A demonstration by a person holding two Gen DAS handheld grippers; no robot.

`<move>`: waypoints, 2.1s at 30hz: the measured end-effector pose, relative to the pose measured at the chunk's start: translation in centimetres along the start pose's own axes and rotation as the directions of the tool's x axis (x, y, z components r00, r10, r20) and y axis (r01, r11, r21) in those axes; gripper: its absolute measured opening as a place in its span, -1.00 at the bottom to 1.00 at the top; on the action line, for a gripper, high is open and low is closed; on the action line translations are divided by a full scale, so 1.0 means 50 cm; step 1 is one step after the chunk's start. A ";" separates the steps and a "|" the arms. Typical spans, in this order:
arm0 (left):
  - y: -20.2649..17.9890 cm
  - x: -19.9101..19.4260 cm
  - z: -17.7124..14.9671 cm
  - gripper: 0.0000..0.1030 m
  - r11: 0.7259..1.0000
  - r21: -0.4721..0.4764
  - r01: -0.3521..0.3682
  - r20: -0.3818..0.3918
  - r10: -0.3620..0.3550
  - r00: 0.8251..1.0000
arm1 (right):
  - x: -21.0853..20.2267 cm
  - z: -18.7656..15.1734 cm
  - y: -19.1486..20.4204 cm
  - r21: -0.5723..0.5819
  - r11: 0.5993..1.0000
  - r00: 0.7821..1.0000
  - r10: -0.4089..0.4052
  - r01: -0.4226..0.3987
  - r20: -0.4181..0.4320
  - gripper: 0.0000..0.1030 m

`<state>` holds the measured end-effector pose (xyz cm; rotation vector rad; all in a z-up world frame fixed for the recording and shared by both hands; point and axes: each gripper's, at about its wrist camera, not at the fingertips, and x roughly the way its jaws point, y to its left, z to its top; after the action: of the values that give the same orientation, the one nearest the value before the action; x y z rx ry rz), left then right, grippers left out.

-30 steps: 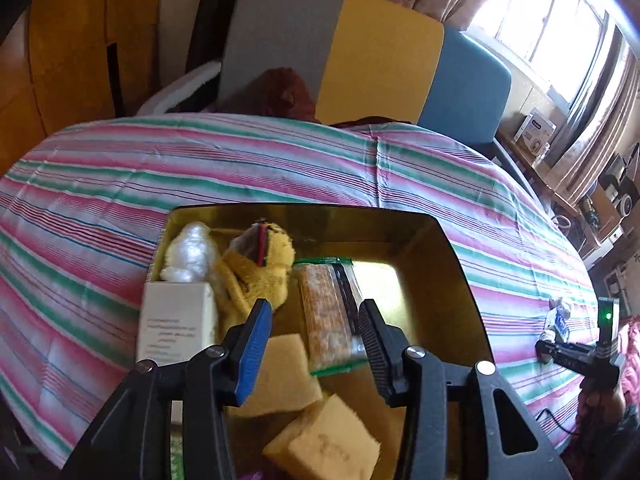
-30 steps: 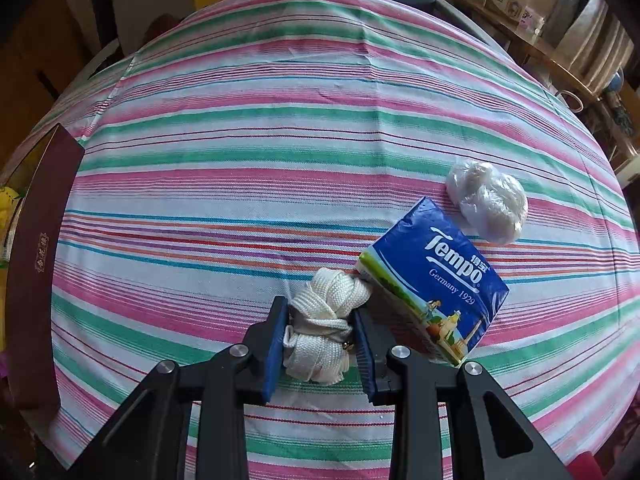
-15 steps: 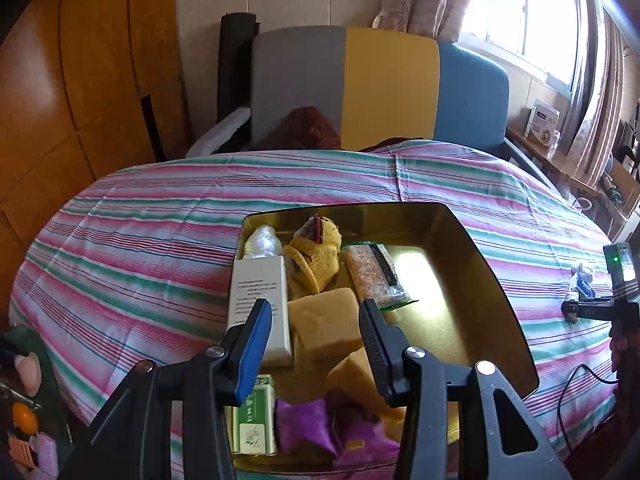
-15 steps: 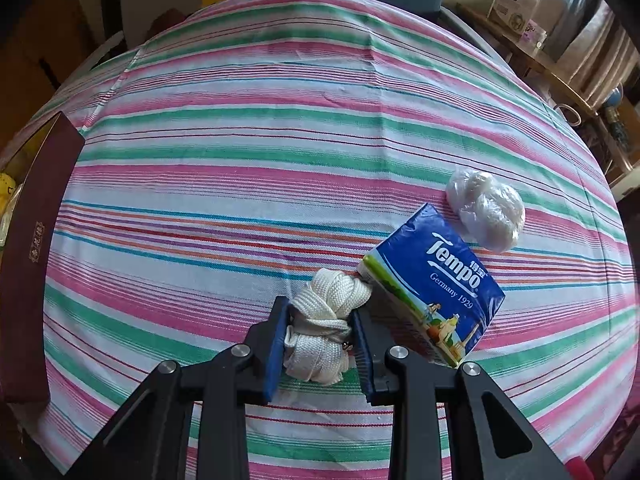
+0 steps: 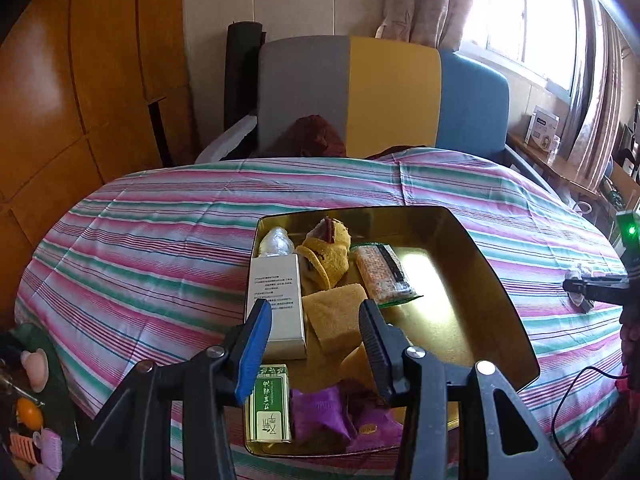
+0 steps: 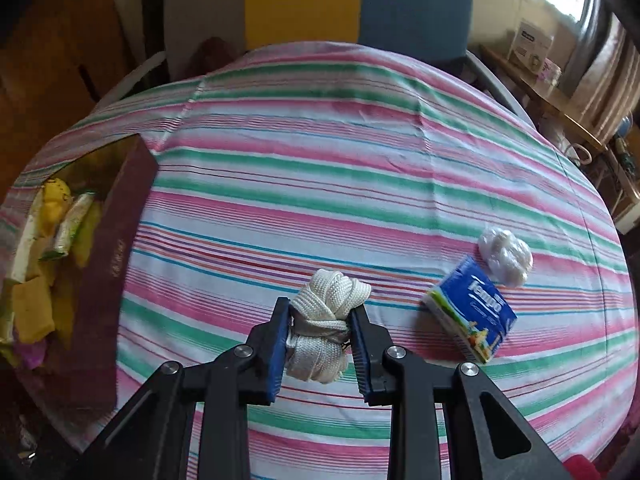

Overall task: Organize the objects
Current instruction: 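Carry the white rope knot into the tray and open the right tool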

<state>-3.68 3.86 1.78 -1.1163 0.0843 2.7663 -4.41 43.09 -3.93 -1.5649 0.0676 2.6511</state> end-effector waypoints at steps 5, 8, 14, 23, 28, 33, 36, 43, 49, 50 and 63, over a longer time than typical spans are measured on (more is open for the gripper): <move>0.005 -0.006 -0.003 -0.11 1.000 0.000 -0.006 0.009 0.006 1.000 | -0.060 0.032 0.136 -0.132 0.984 0.990 0.126 -0.116 0.070 -0.44; 0.012 -0.008 -0.004 -0.11 1.000 -0.008 -0.004 0.009 0.004 1.000 | -0.083 0.043 0.226 -0.228 0.958 0.978 0.197 -0.176 0.071 -0.44; 0.029 -0.011 -0.009 -0.11 1.000 -0.021 -0.004 0.007 0.004 1.000 | -0.061 0.044 0.363 -0.348 0.907 0.966 0.257 -0.239 0.006 -0.44; 0.055 0.004 -0.024 -0.11 0.999 -0.049 -0.002 -0.023 0.001 1.000 | 0.007 0.049 0.439 -0.382 0.890 0.968 0.237 -0.249 -0.080 -0.44; 0.072 0.011 -0.031 -0.11 0.997 -0.076 0.005 -0.039 -0.008 0.999 | 0.058 0.056 0.470 -0.390 0.888 0.968 0.204 -0.244 -0.143 -0.44; 0.079 0.017 -0.036 -0.11 0.997 -0.083 0.000 -0.051 -0.004 0.999 | 0.118 0.067 0.510 -0.370 0.897 0.964 0.181 -0.243 -0.192 -0.44; 0.085 0.018 -0.038 -0.11 0.996 -0.086 -0.010 -0.055 0.005 0.998 | 0.138 0.070 0.525 -0.339 0.901 0.957 0.216 -0.272 -0.193 -0.40; 0.101 0.028 -0.045 -0.10 0.993 -0.108 -0.039 -0.071 0.031 0.997 | 0.114 0.062 0.504 -0.295 0.905 0.951 0.275 -0.306 -0.143 -0.13; 0.101 0.016 -0.046 -0.10 0.994 -0.103 -0.045 -0.057 0.040 0.998 | 0.068 0.044 0.479 -0.275 0.919 0.959 0.276 -0.283 -0.062 0.15; 0.100 0.013 -0.046 -0.10 0.994 -0.101 -0.046 -0.054 0.040 0.998 | 0.061 0.040 0.476 -0.277 0.920 0.960 0.273 -0.277 -0.052 0.15; 0.073 0.000 -0.048 -0.10 0.997 -0.070 -0.035 -0.054 0.031 0.998 | -0.025 0.003 0.400 -0.243 0.949 0.971 0.227 -0.203 0.075 0.22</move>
<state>-2.65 -0.02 0.05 -1.2169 0.0106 2.7894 -5.48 23.13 -2.64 -1.5629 -0.0874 3.0023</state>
